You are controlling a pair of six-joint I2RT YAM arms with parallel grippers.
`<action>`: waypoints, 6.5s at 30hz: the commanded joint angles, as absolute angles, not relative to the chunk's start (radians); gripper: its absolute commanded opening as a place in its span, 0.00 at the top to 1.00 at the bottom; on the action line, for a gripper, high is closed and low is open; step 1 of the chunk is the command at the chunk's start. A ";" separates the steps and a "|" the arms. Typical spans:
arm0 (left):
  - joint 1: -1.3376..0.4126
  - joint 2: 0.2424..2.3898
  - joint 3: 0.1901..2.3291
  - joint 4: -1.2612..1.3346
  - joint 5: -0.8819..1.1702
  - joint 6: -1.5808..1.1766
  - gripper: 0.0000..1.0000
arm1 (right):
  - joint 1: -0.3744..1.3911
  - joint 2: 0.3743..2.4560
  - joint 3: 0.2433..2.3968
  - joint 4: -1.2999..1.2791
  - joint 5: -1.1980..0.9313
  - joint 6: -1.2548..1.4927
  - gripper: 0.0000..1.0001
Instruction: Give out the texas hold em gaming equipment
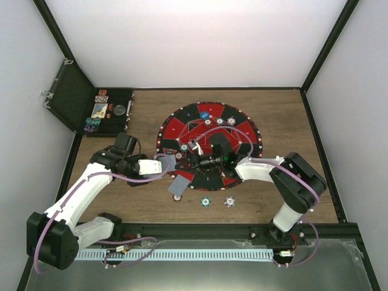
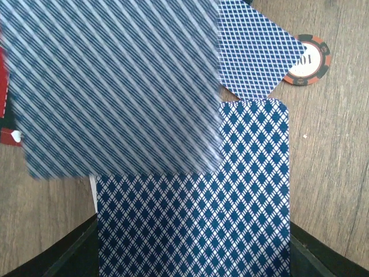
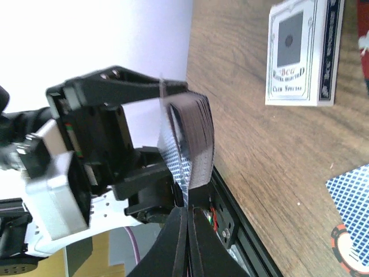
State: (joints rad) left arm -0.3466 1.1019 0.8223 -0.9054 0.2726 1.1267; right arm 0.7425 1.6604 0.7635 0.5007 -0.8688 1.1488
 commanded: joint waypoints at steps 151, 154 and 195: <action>-0.339 0.996 0.889 -1.023 0.263 1.079 0.93 | 0.816 1.593 0.838 0.104 -0.741 0.854 0.33; -0.338 0.998 0.879 -1.006 0.275 1.073 0.93 | 0.818 1.595 0.822 0.232 -0.803 0.941 0.32; -0.339 0.986 0.860 -0.997 0.318 1.067 0.93 | 0.907 2.012 1.055 0.647 -0.940 1.209 0.37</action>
State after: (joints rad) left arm -0.3416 1.0061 0.8543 -1.0008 0.2924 1.0664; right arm 0.9237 1.9919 1.0565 0.6125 -0.9169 1.2022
